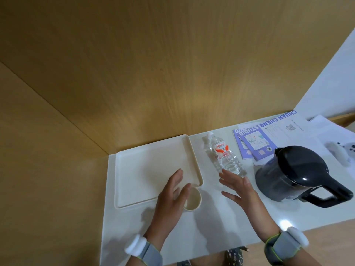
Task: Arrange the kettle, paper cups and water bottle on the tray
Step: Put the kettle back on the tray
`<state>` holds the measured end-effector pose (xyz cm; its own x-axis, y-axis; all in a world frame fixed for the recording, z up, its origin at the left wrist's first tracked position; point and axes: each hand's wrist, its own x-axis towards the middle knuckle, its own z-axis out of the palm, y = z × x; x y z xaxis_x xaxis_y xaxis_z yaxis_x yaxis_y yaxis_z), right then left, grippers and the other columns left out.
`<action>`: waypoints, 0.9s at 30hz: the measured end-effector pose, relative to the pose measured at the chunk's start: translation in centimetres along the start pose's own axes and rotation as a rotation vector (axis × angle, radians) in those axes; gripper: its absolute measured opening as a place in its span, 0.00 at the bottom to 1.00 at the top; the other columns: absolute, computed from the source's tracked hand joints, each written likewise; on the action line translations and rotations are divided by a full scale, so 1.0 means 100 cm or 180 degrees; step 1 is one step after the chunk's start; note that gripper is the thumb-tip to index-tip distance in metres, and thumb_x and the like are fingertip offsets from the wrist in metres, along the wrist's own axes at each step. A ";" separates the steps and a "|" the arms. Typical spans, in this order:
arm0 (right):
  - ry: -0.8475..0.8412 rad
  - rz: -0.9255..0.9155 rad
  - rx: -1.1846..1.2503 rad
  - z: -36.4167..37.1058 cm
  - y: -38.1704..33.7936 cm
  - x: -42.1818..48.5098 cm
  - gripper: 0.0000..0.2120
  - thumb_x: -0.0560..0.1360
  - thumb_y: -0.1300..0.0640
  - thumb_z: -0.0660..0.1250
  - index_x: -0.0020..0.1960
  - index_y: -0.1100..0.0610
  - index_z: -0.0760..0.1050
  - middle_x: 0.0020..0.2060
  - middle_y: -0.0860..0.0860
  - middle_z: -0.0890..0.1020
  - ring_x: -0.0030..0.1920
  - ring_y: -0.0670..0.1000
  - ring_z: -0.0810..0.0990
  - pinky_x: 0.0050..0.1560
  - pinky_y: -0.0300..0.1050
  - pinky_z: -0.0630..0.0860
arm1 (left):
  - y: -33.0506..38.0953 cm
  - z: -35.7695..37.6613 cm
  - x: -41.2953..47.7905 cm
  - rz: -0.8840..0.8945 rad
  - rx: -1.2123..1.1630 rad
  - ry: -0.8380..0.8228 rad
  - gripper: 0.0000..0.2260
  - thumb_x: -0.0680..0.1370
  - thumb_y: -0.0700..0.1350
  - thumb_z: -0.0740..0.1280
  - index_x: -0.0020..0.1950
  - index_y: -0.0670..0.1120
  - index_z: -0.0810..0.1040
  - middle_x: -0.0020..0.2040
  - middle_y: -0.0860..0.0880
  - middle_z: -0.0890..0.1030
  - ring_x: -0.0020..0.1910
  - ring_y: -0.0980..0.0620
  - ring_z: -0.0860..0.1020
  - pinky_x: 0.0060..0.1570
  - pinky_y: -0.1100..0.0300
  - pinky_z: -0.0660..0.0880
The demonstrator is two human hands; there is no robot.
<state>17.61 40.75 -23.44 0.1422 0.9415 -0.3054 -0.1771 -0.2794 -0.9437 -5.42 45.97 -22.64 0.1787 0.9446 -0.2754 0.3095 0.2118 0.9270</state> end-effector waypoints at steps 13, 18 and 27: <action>0.0566 -0.0514 0.0366 -0.056 -0.032 -0.031 0.48 0.68 0.19 0.60 0.75 0.53 0.72 0.71 0.50 0.80 0.73 0.51 0.77 0.68 0.50 0.79 | 0.047 0.088 0.018 0.0476 -0.0026 -0.0718 0.22 0.80 0.55 0.69 0.74 0.59 0.73 0.72 0.63 0.77 0.71 0.67 0.73 0.73 0.60 0.71; 0.0895 -0.0499 0.0670 -0.077 -0.049 -0.046 0.56 0.56 0.16 0.67 0.70 0.54 0.75 0.66 0.52 0.83 0.66 0.47 0.82 0.61 0.44 0.82 | 0.060 0.112 0.029 0.0634 -0.0133 -0.0942 0.21 0.84 0.47 0.68 0.78 0.54 0.72 0.73 0.61 0.76 0.72 0.66 0.73 0.71 0.64 0.72; 0.1661 -0.0844 0.0586 -0.130 -0.059 -0.071 0.59 0.58 0.16 0.66 0.69 0.63 0.74 0.64 0.60 0.82 0.57 0.48 0.86 0.59 0.48 0.82 | 0.071 0.151 0.047 0.0594 -0.0118 -0.1298 0.20 0.83 0.50 0.68 0.76 0.54 0.72 0.74 0.57 0.76 0.72 0.64 0.74 0.73 0.62 0.71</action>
<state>30.32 33.27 -17.38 0.6543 0.7451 -0.1292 -0.2292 0.0326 -0.9728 11.75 48.10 -21.19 0.5841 0.7928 -0.1737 0.2047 0.0632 0.9768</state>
